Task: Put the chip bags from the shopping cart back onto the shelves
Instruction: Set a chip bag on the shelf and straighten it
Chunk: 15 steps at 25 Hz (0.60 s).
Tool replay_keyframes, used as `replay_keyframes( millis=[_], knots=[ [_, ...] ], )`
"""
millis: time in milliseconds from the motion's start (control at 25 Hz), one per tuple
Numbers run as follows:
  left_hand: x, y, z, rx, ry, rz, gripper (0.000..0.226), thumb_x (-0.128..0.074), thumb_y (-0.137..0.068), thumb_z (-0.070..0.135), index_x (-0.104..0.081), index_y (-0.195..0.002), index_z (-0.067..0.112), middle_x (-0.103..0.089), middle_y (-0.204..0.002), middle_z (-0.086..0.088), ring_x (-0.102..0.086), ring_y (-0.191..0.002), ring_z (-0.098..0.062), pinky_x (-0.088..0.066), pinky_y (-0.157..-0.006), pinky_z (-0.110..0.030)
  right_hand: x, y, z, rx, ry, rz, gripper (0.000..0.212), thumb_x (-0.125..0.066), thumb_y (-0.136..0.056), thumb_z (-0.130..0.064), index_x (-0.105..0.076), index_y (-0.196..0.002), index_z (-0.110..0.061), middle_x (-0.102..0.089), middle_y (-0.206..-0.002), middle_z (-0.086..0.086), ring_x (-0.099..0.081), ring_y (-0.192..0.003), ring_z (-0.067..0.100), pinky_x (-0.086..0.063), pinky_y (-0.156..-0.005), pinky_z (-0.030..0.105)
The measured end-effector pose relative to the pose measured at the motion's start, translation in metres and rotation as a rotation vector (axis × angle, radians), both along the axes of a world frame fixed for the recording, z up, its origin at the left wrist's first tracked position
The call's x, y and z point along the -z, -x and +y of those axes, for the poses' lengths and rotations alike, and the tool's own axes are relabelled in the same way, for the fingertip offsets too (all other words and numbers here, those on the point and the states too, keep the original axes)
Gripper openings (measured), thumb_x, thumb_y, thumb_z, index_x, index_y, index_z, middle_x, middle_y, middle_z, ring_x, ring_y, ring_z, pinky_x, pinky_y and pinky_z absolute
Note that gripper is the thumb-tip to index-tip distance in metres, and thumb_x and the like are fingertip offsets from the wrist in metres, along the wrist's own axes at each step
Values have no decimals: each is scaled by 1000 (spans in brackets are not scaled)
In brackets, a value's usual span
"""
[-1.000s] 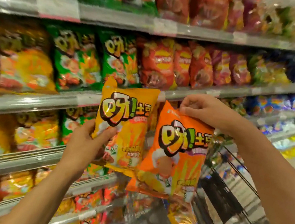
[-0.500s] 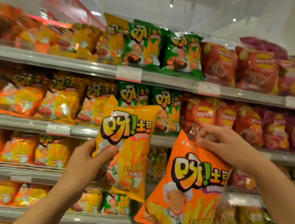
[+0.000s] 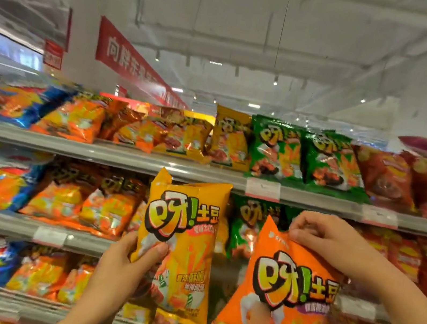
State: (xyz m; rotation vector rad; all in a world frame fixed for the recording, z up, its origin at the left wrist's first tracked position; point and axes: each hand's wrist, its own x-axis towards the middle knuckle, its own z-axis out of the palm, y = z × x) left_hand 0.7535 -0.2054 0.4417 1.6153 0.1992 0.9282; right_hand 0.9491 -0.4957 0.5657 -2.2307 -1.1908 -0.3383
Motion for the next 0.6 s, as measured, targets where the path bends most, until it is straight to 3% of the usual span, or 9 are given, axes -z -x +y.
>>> replay_keyframes(
  millis=[40,160,320,400,480,600],
  knots=[
    [-7,4,19,-24,-31,-21,12,-74,-86,34,-74,-96,28,-79,-90,12,-73,-82,-1,-52,-59,-10,-7,5,17,-9,-11,-8,11,-68,-95,-33,-68,-85,-39,-73,-84,-4,-69,-77,12,-54,-77,43],
    [-31,17,78,-81,-132,-42,22,-74,-80,41,-74,-94,25,-78,-92,8,-72,-85,-5,-52,-67,-17,-31,20,70,-40,-30,-36,12,-67,-96,-34,-68,-85,-39,-73,-88,-12,-69,-79,5,-55,-74,40],
    [-56,33,146,-160,-196,-91,19,-75,-76,41,-77,-89,27,-79,-87,11,-72,-82,1,-51,-65,-12,-67,36,131,-17,-37,-110,11,-66,-95,-40,-68,-84,-41,-72,-90,-8,-68,-81,5,-58,-75,40],
    [-74,39,174,-176,-167,-124,17,-76,-77,43,-76,-91,33,-79,-84,8,-73,-75,-4,-54,-67,-24,-90,41,162,-25,-26,-127,11,-65,-95,-41,-69,-86,-39,-73,-90,-8,-69,-79,5,-59,-74,39],
    [-97,38,198,-194,-134,-161,32,-74,-72,53,-75,-92,29,-76,-76,6,-66,-63,-8,-52,-63,-36,-116,43,190,-41,-32,-144,9,-65,-96,-39,-70,-88,-35,-74,-89,-8,-70,-77,6,-60,-73,40],
    [-137,35,229,-307,-194,-225,37,-73,-71,58,-73,-88,25,-71,-69,2,-61,-57,-4,-54,-59,-42,-156,36,233,-94,-110,-157,9,-67,-96,-36,-72,-94,-28,-75,-96,-4,-72,-85,15,-60,-77,41]
  ],
)
